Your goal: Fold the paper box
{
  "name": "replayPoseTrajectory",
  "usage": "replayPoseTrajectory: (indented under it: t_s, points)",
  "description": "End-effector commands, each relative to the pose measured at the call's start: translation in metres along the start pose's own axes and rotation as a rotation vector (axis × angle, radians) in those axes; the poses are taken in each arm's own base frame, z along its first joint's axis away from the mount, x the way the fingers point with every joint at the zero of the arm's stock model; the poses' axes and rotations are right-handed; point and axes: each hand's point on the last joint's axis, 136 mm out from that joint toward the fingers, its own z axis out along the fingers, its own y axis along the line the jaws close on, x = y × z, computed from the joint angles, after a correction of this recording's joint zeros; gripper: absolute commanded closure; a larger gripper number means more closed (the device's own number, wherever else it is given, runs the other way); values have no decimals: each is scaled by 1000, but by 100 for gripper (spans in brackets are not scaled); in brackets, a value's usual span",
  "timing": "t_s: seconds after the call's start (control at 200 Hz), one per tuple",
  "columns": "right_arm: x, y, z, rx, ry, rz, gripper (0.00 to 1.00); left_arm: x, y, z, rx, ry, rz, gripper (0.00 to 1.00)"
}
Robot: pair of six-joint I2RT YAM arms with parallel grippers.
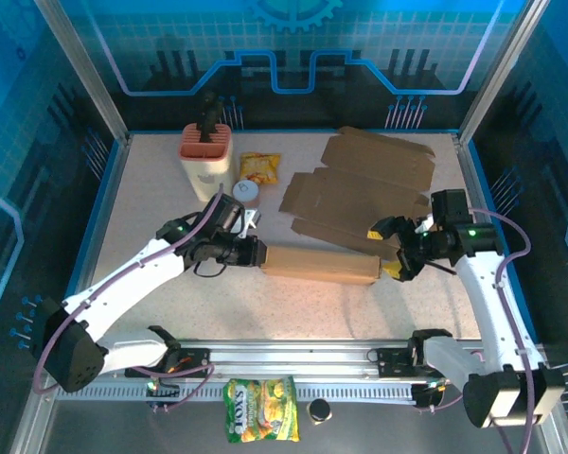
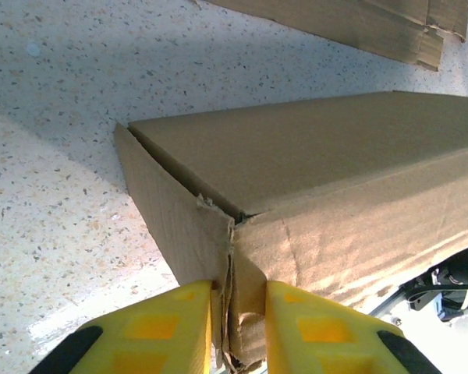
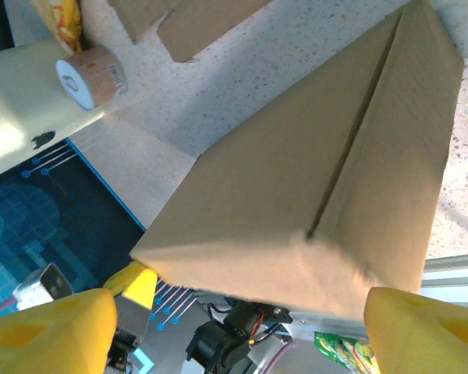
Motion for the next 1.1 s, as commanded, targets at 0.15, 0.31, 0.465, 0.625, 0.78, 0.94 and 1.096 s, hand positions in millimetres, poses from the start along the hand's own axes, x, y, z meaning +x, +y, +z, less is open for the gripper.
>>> replayPoseTrajectory:
  t_s: [0.15,0.31,0.465,0.625,0.78,0.94,1.096]
  points:
    - [-3,-29,53,96,134,8,22,55,71,18,-267,109,-125,76]
    - [22,-43,81,116,168,16,24,62,87,27,-305,69,-222,67]
    - [19,-49,90,170,128,-49,24,48,96,21,-309,-10,-298,63]
    - [-16,-46,75,193,11,-267,17,22,74,-2,-224,-89,-333,57]
    - [-33,-41,89,218,56,-364,14,0,53,-15,-93,-152,-401,51]
    - [-36,-31,108,269,100,-449,15,1,46,-4,40,-143,-598,47]
    - [-36,-42,118,351,146,-446,16,-3,40,11,172,-192,-783,44]
